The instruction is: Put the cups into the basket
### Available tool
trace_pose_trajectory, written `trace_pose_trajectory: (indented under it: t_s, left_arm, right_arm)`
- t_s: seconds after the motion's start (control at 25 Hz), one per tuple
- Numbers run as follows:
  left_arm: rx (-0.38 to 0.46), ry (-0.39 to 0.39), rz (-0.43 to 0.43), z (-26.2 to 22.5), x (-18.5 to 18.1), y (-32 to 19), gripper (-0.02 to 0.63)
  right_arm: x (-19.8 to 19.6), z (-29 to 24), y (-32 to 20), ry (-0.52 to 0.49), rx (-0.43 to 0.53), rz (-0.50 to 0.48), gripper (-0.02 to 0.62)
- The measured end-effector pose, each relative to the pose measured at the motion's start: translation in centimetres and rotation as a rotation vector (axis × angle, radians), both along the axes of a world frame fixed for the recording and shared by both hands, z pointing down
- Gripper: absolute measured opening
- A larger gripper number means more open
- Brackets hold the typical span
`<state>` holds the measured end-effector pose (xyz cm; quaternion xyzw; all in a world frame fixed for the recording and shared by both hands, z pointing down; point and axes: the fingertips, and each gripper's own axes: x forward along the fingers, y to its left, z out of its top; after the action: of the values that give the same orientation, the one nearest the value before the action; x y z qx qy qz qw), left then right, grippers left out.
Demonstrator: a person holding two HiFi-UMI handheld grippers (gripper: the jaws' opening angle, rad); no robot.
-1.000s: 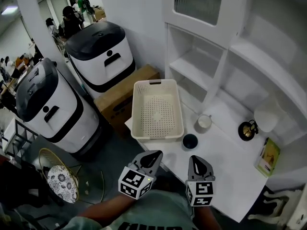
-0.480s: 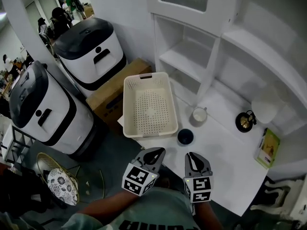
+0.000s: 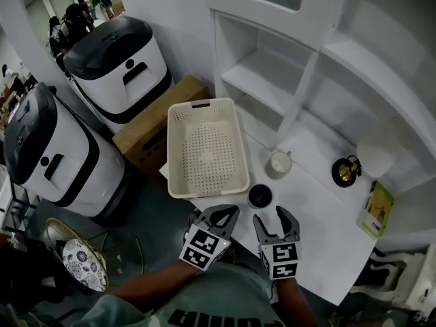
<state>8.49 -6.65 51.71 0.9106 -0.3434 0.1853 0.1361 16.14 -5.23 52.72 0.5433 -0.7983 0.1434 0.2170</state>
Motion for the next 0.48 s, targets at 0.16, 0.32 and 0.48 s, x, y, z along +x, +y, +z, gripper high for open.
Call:
trace_pose_trajectory:
  t_s: [0.16,0.32,0.48]
  left_arm:
    - [-0.018,-0.043,0.037,1.5,0.6,-0.6,0.003]
    - [-0.040,-0.077,0.063,3.0,0.7,-0.9,0.003]
    - [-0.055,-0.098,0.077,4.2,0.5,-1.2,0.003]
  right_arm:
    - [-0.3,1.4,-1.7,0.017,-0.032,-0.019,0.317]
    - [-0.5,3.2,-3.0,0.041,-0.074,-0.043,0.360]
    - [-0.7,4.5,-4.0,0.053,-0.111,-0.060,0.376]
